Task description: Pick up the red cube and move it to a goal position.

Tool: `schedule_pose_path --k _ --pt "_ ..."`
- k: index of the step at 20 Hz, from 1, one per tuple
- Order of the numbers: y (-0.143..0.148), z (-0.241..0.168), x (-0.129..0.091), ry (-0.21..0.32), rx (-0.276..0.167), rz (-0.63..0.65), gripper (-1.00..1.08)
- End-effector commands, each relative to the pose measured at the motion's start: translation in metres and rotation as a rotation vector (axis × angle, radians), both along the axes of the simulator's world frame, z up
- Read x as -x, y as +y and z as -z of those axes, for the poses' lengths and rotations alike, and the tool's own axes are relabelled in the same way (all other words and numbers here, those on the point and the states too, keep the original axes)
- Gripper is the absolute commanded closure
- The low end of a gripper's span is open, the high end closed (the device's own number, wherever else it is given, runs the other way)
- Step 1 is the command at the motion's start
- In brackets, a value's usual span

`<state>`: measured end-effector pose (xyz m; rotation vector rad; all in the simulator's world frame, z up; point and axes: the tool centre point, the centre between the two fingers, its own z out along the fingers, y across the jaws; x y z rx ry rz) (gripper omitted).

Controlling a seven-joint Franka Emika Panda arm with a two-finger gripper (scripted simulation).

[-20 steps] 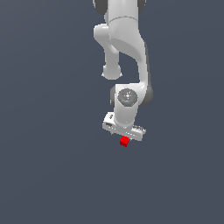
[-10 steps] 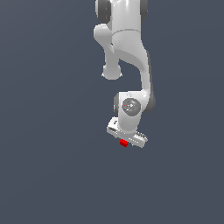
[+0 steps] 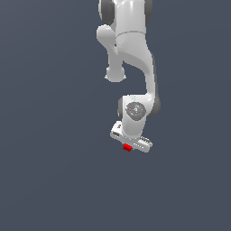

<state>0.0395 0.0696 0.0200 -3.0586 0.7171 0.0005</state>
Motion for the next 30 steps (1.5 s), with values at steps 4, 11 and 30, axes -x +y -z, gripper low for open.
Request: schedule_pose_path --k 4,11,30 --pt "-0.001 0.000 0.000 0.000 0.000 0.001 1.08" --pt "-0.030 -0.010 -0.002 0.000 0.000 0.001 1.08" --pt "-0.169 -0.057 -0.014 0.000 0.000 0.001 1.08"
